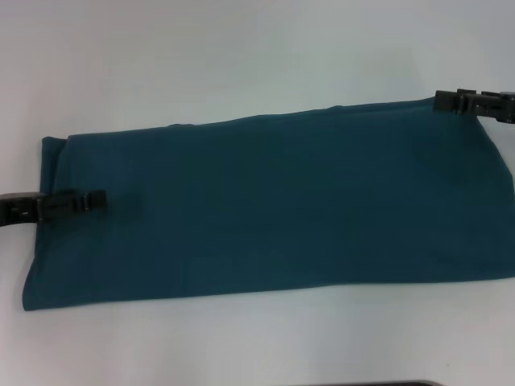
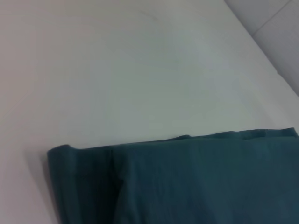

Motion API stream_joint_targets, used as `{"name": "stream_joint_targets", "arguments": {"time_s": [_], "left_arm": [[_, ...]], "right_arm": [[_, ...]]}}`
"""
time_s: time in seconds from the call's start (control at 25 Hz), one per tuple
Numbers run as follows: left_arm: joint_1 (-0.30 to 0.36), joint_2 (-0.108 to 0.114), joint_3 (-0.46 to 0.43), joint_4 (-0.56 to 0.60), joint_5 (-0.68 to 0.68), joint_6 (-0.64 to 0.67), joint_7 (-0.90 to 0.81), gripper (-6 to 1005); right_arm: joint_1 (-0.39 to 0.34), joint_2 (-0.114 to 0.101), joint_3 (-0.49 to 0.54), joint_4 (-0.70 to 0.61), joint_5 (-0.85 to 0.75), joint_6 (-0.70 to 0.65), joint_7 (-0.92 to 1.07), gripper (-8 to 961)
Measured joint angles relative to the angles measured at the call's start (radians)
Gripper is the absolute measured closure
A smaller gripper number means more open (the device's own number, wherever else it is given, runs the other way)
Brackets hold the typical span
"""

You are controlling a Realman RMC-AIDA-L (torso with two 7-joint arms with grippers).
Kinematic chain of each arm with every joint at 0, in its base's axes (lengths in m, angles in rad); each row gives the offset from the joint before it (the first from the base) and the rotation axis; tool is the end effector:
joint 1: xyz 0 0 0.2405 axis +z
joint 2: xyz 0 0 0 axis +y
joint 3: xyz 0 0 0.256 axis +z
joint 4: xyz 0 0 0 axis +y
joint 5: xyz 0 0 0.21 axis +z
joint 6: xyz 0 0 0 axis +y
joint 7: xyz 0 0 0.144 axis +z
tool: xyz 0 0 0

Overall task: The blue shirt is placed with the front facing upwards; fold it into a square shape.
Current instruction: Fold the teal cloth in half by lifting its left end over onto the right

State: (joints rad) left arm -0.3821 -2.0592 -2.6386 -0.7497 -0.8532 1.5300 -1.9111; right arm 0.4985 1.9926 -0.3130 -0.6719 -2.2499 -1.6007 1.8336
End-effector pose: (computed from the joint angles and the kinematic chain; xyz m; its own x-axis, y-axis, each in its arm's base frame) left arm -0.3496 0.2833 0.0301 0.3766 0.8158 0.4390 0.9205 -0.3827 -0.0785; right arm 0.3270 0.3194 0.0650 0.4106 -0.7015 -0.5824 -0.8783 -0.4759 -0.0460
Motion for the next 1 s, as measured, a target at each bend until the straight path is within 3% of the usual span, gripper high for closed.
{"name": "stream_joint_targets", "arguments": {"time_s": [0.4, 1.0], "left_arm": [[0.032, 0.013, -0.02, -0.122, 0.0, 0.122, -0.067, 123], [0.047, 0.006, -0.009, -0.101, 0.078, 0.121, -0.08, 124]], "right_arm": [[-0.001, 0.0, -0.005, 0.0, 0.018, 0.004, -0.007, 31], [-0.001, -0.002, -0.003, 0.0, 0.018, 0.009, -0.008, 32]]}}
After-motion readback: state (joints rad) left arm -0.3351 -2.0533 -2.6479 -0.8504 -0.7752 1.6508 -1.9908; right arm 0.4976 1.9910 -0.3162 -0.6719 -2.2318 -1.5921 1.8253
